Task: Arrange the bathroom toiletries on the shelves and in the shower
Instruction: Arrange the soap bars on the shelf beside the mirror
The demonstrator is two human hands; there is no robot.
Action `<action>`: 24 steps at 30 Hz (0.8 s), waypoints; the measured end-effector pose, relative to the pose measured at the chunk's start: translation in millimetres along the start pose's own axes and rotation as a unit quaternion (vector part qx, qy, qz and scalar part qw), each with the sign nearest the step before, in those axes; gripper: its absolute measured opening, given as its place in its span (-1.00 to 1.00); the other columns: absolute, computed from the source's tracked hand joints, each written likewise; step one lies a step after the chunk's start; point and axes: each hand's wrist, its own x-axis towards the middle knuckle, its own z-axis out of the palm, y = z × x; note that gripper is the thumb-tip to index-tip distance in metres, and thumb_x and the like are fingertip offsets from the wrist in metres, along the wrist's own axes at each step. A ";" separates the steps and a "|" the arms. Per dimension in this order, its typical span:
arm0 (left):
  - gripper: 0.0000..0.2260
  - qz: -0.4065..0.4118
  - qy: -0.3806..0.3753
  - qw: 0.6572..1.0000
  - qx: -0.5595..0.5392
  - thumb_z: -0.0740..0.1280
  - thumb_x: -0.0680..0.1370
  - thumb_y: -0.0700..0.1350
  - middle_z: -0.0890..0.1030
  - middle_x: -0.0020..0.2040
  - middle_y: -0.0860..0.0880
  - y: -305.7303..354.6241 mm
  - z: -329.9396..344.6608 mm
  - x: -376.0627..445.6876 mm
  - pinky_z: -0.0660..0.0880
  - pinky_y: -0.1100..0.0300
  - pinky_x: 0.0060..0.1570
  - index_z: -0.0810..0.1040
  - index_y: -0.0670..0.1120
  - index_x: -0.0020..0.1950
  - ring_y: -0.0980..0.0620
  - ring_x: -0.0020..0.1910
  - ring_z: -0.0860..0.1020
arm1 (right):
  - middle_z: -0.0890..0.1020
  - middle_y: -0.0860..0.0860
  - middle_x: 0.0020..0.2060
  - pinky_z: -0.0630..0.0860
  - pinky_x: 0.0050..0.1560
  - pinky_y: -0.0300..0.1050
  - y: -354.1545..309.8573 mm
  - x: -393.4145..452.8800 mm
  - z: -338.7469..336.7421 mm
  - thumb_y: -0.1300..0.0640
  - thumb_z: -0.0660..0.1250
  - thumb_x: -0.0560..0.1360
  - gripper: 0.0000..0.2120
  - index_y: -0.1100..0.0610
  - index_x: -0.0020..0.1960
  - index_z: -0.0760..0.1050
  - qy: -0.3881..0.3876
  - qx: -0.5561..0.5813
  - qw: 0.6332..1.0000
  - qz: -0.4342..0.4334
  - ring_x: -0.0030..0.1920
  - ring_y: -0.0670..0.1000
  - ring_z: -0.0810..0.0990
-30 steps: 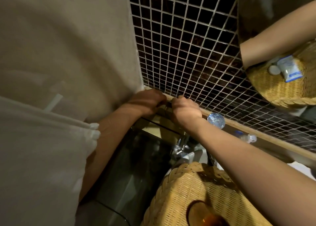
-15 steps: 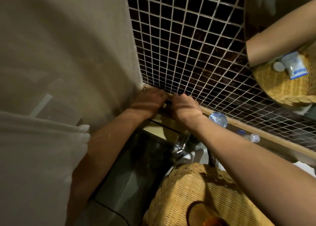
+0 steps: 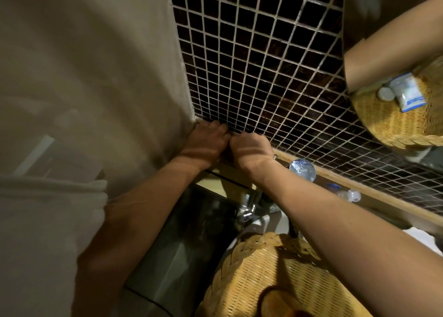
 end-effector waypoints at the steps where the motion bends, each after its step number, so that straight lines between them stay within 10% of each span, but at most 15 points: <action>1: -0.63 -0.002 -0.003 1.000 0.001 0.35 0.52 -0.01 0.47 0.28 -0.10 0.6 -0.8 0.6 0.27 -0.01 0.19 0.49 -0.05 0.31 -0.14 0.26 0.39 | 0.64 0.04 -0.05 0.40 -0.24 -0.06 0.4 0.1 0.0 0.22 0.24 0.61 -0.88 0.10 0.08 0.52 -0.002 0.002 1.000 0.000 -0.03 0.08 0.65; 10: -0.65 -0.069 -0.044 0.995 -0.055 0.40 0.48 0.01 0.50 0.24 -0.06 12.1 -28.0 -11.8 0.31 0.07 0.21 0.52 -0.03 0.24 -0.07 0.23 0.43 | 0.45 -0.01 -0.22 0.43 -0.17 -0.02 -2.2 -18.3 -26.7 0.20 0.29 0.57 -0.83 0.06 0.15 0.48 -0.074 0.093 0.993 0.015 -0.12 0.09 0.52; 24: -0.72 -0.091 0.047 0.980 -0.168 0.32 0.48 -0.06 0.57 0.12 -0.10 92.1 -152.0 -92.0 0.52 -0.04 0.07 0.50 -0.08 0.17 -0.12 0.08 0.55 | 0.51 0.12 0.15 0.53 -0.01 0.09 26.6 -171.4 -99.6 0.04 0.36 0.48 -0.58 0.16 0.27 0.39 0.116 0.048 0.991 -0.036 0.13 0.18 0.57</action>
